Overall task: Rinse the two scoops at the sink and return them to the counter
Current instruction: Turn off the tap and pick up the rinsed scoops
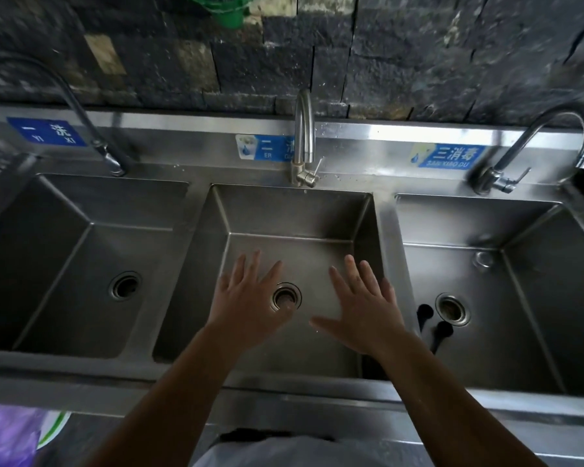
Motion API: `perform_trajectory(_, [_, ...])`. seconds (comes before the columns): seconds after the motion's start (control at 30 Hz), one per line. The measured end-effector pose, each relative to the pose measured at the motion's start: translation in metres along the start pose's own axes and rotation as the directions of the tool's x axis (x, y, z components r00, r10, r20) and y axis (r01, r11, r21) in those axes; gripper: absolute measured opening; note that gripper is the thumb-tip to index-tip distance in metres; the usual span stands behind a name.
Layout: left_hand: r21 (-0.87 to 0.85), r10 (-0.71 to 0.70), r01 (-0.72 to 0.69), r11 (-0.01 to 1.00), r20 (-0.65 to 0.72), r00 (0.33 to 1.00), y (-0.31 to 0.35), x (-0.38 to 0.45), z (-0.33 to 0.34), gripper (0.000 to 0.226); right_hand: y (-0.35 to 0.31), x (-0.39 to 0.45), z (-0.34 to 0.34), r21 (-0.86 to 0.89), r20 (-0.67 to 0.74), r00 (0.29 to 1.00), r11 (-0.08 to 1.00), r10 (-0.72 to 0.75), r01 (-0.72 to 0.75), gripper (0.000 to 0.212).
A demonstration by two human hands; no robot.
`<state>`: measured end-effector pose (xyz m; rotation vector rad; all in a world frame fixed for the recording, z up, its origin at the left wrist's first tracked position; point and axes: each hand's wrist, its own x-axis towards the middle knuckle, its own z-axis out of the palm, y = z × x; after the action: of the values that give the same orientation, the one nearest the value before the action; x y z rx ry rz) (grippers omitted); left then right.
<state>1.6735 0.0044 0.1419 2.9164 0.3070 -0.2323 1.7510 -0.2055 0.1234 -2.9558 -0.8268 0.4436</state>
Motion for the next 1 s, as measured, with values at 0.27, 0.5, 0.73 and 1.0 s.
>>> perform_trajectory(0.27, [-0.017, -0.016, 0.015, 1.0, -0.028, 0.999, 0.037, -0.028, 0.005, 0.087, 0.025, -0.037, 0.011, 0.021, 0.023, 0.999, 0.999, -0.041, 0.04, 0.118])
perform_trajectory(0.5, [-0.009, 0.084, -0.085, 0.996, -0.048, 0.995, 0.075, -0.022, 0.019, 0.084, 0.054, -0.073, 0.013, 0.046, 0.012, 0.999, 0.998, 0.033, -0.033, 0.115])
perform_trajectory(0.73, [-0.015, 0.336, -0.336, 0.942, 0.005, 0.942, 0.123, 0.021, 0.035, 0.08, 0.103, -0.107, 0.011, 0.081, 0.011, 0.961, 0.958, 0.276, -0.275, 0.114])
perform_trajectory(1.0, [-0.124, 0.555, -0.543, 0.83, 0.1, 0.826, 0.198, 0.037, 0.066, 0.075, 0.153, -0.161, 0.036, 0.098, 0.021, 0.815, 0.81, 0.58, -0.579, 0.112])
